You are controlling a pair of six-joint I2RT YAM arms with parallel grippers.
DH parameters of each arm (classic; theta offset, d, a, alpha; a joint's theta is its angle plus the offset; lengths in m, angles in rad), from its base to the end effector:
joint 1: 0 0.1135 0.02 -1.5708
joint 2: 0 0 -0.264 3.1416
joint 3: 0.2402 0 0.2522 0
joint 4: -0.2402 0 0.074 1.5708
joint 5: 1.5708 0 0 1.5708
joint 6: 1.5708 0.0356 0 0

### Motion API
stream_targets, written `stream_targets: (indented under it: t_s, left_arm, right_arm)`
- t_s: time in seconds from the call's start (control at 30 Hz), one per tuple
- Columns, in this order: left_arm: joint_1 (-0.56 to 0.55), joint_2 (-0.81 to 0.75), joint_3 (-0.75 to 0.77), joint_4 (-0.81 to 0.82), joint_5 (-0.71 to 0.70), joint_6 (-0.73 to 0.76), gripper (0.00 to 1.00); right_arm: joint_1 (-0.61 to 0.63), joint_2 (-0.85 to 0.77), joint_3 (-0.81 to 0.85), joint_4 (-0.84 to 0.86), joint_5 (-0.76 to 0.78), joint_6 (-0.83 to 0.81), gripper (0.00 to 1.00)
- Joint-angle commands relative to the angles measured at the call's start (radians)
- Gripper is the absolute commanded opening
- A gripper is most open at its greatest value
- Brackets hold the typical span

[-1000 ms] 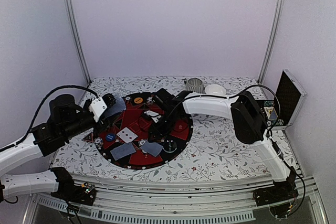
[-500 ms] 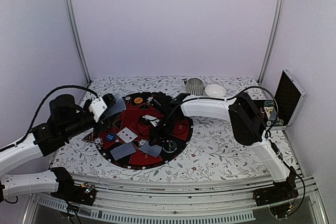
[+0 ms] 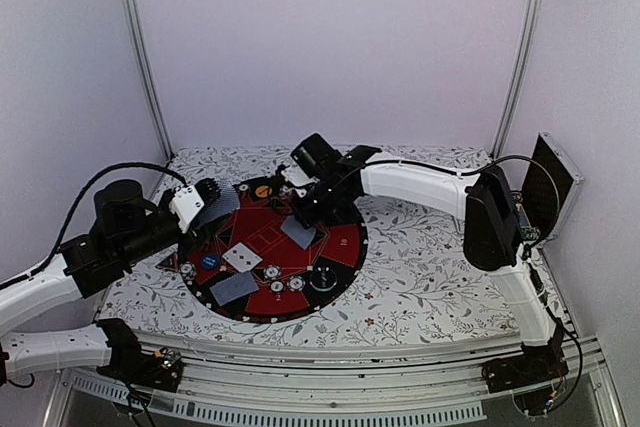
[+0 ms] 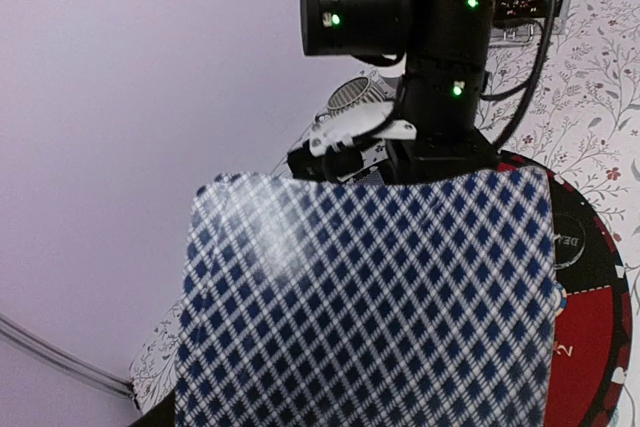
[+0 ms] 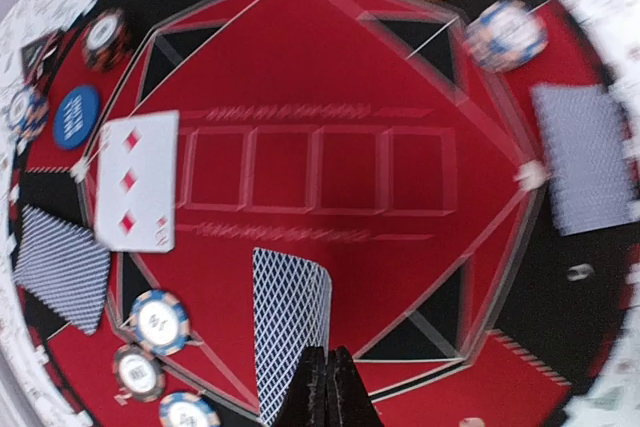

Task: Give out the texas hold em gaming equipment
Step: Pick up the poker card from the poker table mat, then flop the poker card in the community card area.

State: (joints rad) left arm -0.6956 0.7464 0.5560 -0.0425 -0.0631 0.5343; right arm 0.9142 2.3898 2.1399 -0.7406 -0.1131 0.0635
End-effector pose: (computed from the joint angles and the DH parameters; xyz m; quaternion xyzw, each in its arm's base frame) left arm 0.1432 -0.1166 0.2800 0.4364 0.6517 -0.0253 0.6198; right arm 0.3173 0.4183 0.1999 -0.4095 0.8648 0.1819 0.2268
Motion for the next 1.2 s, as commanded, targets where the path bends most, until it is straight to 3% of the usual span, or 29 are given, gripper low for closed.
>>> stream_targets:
  t_s: [0.0,0.23,0.37,0.47,0.6,0.73,1.0,1.17]
  left_arm:
    - [-0.005,-0.003,0.004,0.021,-0.001,0.000,0.53]
    - [-0.006,-0.002,0.003,0.021,-0.005,0.001,0.53]
    - [-0.005,-0.001,0.002,0.021,-0.007,0.003,0.53]
    - [-0.005,-0.002,0.002,0.021,-0.008,0.003,0.53]
    - [-0.005,-0.002,0.002,0.022,-0.006,0.002,0.53]
    - [-0.005,-0.005,0.004,0.021,-0.006,0.002,0.53]
    - [-0.005,-0.005,0.005,0.020,-0.007,0.002,0.53]
    - [-0.005,-0.008,0.004,0.020,-0.007,0.001,0.53]
  right_arm:
    - [-0.018,-0.065,0.036,0.125,0.527,-0.153,0.01]
    - [-0.008,0.060,0.015,0.405,0.977,-0.484,0.02]
    - [0.052,0.134,-0.024,0.522,1.064,-0.669,0.02]
    - [0.114,0.179,-0.029,0.523,1.055,-0.709,0.01]
    - [0.172,0.211,0.005,0.399,0.914,-0.626,0.01]
    - [0.185,0.221,0.066,0.247,0.642,-0.448,0.01]
    - [0.160,0.248,0.161,0.201,0.258,-0.199,0.01]
    - [0.126,0.291,0.218,0.235,0.143,-0.101,0.01]
